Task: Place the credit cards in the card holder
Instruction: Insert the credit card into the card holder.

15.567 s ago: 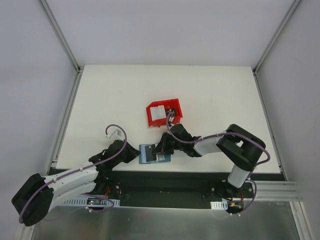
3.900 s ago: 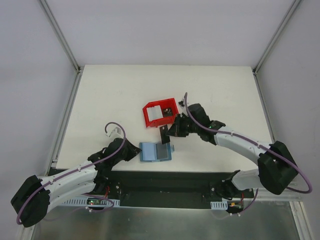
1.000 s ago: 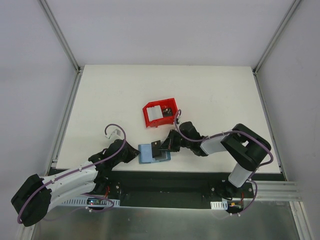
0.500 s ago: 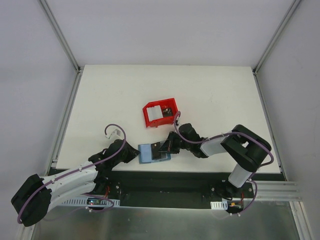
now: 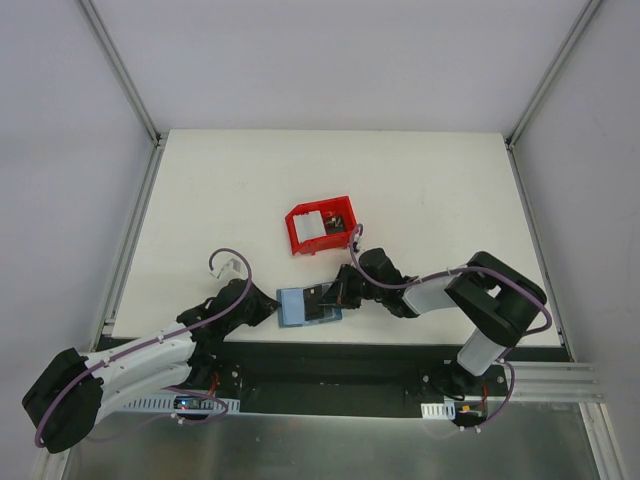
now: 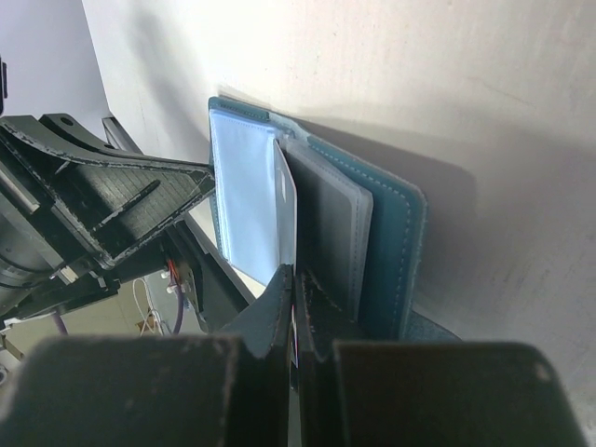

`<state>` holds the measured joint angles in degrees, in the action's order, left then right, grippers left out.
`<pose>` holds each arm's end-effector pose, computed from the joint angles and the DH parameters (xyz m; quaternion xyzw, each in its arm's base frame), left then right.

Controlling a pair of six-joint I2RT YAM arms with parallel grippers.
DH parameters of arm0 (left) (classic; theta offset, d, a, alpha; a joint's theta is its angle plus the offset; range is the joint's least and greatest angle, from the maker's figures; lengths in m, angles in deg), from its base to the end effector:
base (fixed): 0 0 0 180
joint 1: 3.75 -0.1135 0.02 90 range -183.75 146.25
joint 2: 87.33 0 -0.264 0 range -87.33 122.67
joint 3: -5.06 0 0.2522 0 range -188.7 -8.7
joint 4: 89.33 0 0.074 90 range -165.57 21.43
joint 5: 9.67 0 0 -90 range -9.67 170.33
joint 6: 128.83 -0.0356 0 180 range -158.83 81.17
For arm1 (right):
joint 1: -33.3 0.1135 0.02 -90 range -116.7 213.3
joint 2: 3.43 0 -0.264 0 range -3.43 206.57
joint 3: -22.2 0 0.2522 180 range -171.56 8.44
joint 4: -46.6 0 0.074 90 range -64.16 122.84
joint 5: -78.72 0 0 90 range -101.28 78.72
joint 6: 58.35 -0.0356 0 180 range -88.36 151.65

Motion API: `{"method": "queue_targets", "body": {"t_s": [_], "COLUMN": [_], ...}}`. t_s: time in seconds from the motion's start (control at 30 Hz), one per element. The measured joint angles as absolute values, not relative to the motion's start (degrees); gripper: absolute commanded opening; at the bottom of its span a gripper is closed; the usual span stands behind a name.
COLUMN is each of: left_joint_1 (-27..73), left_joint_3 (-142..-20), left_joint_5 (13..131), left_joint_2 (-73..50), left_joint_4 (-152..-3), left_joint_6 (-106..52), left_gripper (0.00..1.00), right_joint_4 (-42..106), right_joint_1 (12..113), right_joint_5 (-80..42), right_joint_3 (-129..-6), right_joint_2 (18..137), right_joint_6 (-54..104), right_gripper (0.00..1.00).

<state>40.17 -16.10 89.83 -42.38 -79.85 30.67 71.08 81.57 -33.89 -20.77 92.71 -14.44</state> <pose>0.1158 -0.1034 0.1384 -0.2325 0.8464 -0.3558 0.3208 0.1849 0.2279 0.1228 -0.1160 0.8415 0.4813 0.2161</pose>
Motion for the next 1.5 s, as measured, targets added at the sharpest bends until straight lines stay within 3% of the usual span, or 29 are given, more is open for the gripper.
{"method": "queue_targets", "body": {"t_s": [1.5], "left_joint_1": [40.17], "left_joint_3": [-15.18], "left_joint_5": [89.89], "left_joint_2": [-43.34], "left_joint_4": [-80.79], "left_joint_6": [30.86], "left_gripper": [0.00], "right_joint_4": [72.11], "right_joint_1": [80.85], "right_joint_5": [-35.38], "right_joint_3": [-22.26], "right_joint_2": [95.07], "right_joint_6": [-14.88], "right_gripper": [0.00]}}
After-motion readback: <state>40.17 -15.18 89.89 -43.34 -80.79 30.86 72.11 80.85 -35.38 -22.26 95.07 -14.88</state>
